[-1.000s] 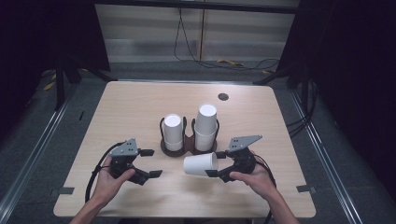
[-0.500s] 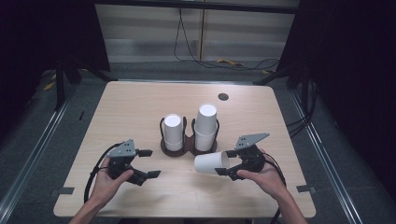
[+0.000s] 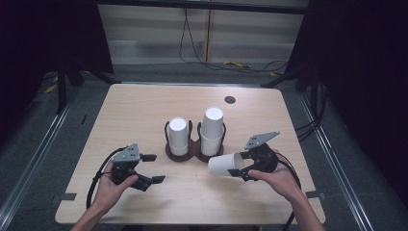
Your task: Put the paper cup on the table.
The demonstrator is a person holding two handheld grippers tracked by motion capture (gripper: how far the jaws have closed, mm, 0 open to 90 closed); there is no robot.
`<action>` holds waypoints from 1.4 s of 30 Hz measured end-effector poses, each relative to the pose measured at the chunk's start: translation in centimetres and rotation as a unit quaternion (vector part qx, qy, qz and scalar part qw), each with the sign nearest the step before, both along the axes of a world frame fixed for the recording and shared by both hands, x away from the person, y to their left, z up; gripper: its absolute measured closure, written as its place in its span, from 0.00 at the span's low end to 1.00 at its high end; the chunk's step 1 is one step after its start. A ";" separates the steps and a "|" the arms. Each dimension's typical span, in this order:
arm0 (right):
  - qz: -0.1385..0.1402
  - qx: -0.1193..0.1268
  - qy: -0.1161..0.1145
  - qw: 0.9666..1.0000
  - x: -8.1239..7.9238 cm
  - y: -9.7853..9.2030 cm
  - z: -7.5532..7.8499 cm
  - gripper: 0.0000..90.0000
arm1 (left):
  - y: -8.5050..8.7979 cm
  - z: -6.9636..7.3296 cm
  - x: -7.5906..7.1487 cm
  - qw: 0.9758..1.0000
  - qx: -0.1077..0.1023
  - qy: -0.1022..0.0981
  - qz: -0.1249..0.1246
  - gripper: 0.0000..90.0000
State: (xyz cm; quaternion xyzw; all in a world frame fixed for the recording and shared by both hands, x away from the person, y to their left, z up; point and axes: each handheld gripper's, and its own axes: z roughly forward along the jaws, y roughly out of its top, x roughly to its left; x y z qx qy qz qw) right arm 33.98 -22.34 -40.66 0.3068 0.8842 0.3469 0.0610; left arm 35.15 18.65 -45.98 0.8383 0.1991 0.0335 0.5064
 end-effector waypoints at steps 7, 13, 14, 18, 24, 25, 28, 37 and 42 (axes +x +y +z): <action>-0.015 -0.026 0.008 1.000 0.7 -0.2 0.3 0.31 | 0.0 0.0 0.0 1.000 0.001 0.000 0.001 0.18; -0.030 -0.049 0.020 0.998 1.3 -0.6 0.8 0.31 | 0.1 0.0 0.0 1.000 0.003 0.000 0.000 0.18; -0.035 -0.052 0.024 0.998 1.4 -0.8 0.8 0.31 | 0.0 0.0 0.1 1.000 0.002 -0.001 0.000 0.18; -0.046 -0.059 0.031 0.997 2.1 -1.2 1.0 0.31 | 0.0 -0.1 0.1 1.000 0.004 0.000 0.000 0.18; -0.064 -0.072 0.043 0.994 2.8 -1.4 1.2 0.30 | 0.0 -0.1 0.1 1.000 0.003 0.002 -0.001 0.18; -0.062 -0.076 0.040 0.994 3.0 -1.5 1.2 0.30 | 0.1 -0.1 0.1 1.000 0.003 0.001 -0.002 0.18; -0.072 -0.086 0.045 0.993 3.3 -1.6 1.4 0.30 | 0.1 -0.1 0.1 1.000 0.002 0.001 -0.002 0.18; -0.085 -0.108 0.055 0.989 4.7 -2.0 2.1 0.30 | 0.0 -0.2 0.2 1.000 0.007 0.003 -0.004 0.18; -0.094 -0.125 0.064 0.986 5.5 -2.1 2.2 0.29 | 0.0 -0.2 0.2 1.000 0.006 0.005 -0.004 0.18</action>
